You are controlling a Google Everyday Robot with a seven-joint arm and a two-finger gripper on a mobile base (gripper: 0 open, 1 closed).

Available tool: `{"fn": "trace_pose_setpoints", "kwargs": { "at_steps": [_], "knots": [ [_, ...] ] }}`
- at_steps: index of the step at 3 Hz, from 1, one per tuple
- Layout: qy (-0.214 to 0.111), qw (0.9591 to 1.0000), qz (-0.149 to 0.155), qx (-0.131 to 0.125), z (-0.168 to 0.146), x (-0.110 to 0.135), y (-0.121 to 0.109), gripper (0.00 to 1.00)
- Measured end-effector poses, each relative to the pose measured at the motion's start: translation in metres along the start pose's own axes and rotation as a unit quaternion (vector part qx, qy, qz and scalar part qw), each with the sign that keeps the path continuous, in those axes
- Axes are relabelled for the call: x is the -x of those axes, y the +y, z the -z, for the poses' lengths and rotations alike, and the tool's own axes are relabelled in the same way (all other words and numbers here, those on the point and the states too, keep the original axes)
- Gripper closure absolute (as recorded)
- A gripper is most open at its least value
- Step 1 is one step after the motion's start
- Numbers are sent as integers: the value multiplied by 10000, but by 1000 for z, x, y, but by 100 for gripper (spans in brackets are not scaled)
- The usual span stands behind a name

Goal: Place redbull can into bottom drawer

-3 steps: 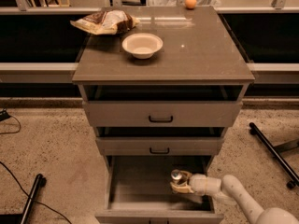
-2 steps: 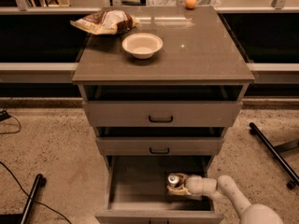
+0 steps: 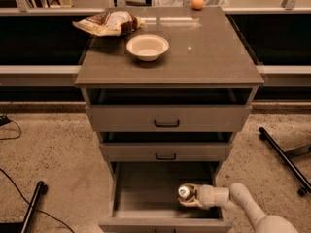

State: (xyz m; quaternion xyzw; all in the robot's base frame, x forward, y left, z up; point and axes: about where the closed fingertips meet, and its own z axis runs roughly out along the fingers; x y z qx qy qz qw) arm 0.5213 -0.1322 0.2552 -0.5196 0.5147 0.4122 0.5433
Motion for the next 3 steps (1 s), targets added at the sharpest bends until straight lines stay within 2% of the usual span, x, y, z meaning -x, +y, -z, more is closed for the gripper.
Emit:
{"fn": "trace_pose_setpoints", "kwargs": {
  "at_steps": [1, 2, 3],
  "knots": [
    [291, 9996, -24, -47, 5, -27, 12, 100],
    [305, 9995, -29, -48, 4, -29, 12, 83],
    [304, 9995, -29, -47, 4, -29, 12, 59]
  ]
}}
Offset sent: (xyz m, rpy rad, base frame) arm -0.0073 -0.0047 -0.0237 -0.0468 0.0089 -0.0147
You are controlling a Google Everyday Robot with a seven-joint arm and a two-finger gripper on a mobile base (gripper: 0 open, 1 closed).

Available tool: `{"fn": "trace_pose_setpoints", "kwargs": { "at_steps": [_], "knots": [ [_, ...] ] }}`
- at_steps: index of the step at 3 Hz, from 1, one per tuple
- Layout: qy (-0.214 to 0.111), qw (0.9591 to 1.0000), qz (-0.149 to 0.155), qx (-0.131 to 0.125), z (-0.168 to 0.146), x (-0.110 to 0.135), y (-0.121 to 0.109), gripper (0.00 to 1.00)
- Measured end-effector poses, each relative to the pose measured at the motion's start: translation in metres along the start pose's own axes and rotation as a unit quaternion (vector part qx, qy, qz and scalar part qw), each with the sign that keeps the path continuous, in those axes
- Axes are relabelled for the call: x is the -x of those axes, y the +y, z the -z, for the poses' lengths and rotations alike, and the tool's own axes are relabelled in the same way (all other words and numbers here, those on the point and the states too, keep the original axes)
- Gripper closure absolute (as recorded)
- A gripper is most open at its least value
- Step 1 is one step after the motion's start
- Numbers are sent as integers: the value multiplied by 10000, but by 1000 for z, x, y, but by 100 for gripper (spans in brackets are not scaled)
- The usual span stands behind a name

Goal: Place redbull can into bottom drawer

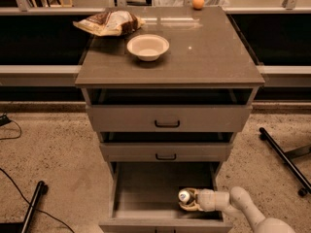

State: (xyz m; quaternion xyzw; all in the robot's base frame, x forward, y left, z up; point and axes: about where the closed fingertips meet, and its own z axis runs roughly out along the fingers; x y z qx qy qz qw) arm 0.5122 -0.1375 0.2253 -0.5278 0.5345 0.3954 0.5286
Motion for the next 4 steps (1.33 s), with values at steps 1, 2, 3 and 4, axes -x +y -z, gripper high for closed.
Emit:
{"fn": "trace_pose_setpoints", "kwargs": {
  "at_steps": [1, 2, 3, 4],
  "knots": [
    [0, 10000, 0, 0, 0, 0, 0, 36],
    [0, 10000, 0, 0, 0, 0, 0, 13],
    [-1, 10000, 0, 1, 0, 0, 0, 0],
    [-1, 10000, 0, 1, 0, 0, 0, 0]
  ]
}}
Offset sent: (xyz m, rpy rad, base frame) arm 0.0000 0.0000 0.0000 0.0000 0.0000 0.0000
